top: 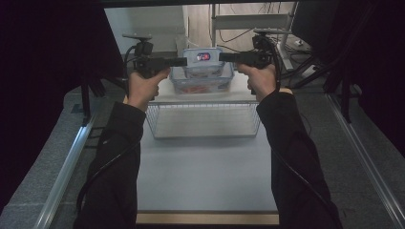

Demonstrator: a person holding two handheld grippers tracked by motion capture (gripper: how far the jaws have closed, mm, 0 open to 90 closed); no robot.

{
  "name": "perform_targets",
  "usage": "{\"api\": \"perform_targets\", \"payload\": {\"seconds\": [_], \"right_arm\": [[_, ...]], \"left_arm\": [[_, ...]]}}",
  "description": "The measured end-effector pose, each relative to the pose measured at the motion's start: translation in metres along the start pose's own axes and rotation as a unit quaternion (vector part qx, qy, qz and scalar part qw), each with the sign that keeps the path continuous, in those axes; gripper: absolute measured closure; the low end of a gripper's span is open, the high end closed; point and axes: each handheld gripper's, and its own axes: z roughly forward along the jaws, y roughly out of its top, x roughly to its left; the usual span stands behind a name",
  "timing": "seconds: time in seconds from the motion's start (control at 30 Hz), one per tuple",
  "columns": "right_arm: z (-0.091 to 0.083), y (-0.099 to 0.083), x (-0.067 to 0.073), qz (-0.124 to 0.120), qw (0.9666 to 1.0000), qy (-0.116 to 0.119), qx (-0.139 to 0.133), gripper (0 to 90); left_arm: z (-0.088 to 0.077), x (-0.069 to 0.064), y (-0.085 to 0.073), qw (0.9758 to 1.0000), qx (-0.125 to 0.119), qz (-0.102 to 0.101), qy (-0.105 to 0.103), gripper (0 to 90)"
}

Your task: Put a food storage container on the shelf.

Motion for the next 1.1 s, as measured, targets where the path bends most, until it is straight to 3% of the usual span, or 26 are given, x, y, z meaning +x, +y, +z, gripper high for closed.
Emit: {"api": "perform_targets", "payload": {"seconds": [0.07, 0.2, 0.23, 0.27, 0.3, 0.33, 0.37, 0.5, 0.57, 0.67, 0.77, 0.9, 1.1], "right_arm": [[0.001, 0.000, 0.002, -0.009, 0.9999, -0.011, -0.005, 53.0], [-0.004, -0.001, 0.012, -0.054, 0.9974, -0.048, -0.007, 50.5], [-0.004, -0.001, 0.012, -0.054, 0.9974, -0.048, -0.007, 50.5], [-0.010, -0.001, 0.018, -0.080, 0.9950, -0.058, -0.011, 50.5], [-0.010, -0.001, 0.018, -0.080, 0.9950, -0.058, -0.011, 50.5], [-0.013, -0.002, 0.020, -0.085, 0.9947, -0.057, -0.014, 51.7], [-0.020, -0.005, 0.025, -0.103, 0.9932, -0.052, -0.015, 62.7], [-0.027, -0.018, 0.036, -0.150, 0.9860, -0.073, -0.005, 84.9], [-0.028, -0.026, 0.039, -0.162, 0.9846, -0.067, 0.001, 89.1], [-0.021, -0.037, 0.040, -0.164, 0.9850, -0.051, 0.017, 89.6], [-0.011, -0.044, 0.041, -0.173, 0.9827, -0.057, 0.031, 89.5], [-0.002, -0.044, 0.039, -0.171, 0.9824, -0.067, 0.034, 89.7], [0.002, -0.041, 0.031, -0.149, 0.9859, -0.073, 0.023, 89.5]], "left_arm": [[0.000, -0.003, 0.000, 0.9999, -0.002, 0.004, 0.010, 41.6], [-0.009, -0.013, -0.002, 0.9986, -0.017, 0.038, 0.032, 34.0], [-0.009, -0.013, -0.002, 0.9986, -0.017, 0.038, 0.032, 33.4], [-0.015, -0.021, -0.004, 0.9961, -0.019, 0.071, 0.047, 34.0], [-0.015, -0.021, -0.004, 0.9961, -0.019, 0.071, 0.047, 36.0], [-0.018, -0.026, -0.006, 0.9939, -0.017, 0.091, 0.059, 36.0], [-0.022, -0.033, -0.012, 0.9909, -0.017, 0.114, 0.069, 44.7], [-0.025, -0.043, -0.025, 0.9859, -0.007, 0.152, 0.070, 69.1], [-0.020, -0.044, -0.031, 0.9856, 0.005, 0.155, 0.067, 78.4], [-0.011, -0.043, -0.038, 0.9851, 0.016, 0.158, 0.065, 83.3], [-0.003, -0.041, -0.040, 0.9852, 0.019, 0.155, 0.071, 83.4], [0.004, -0.039, -0.038, 0.9846, 0.020, 0.152, 0.083, 82.6], [0.009, -0.033, -0.034, 0.9857, 0.015, 0.133, 0.102, 79.7]]}}
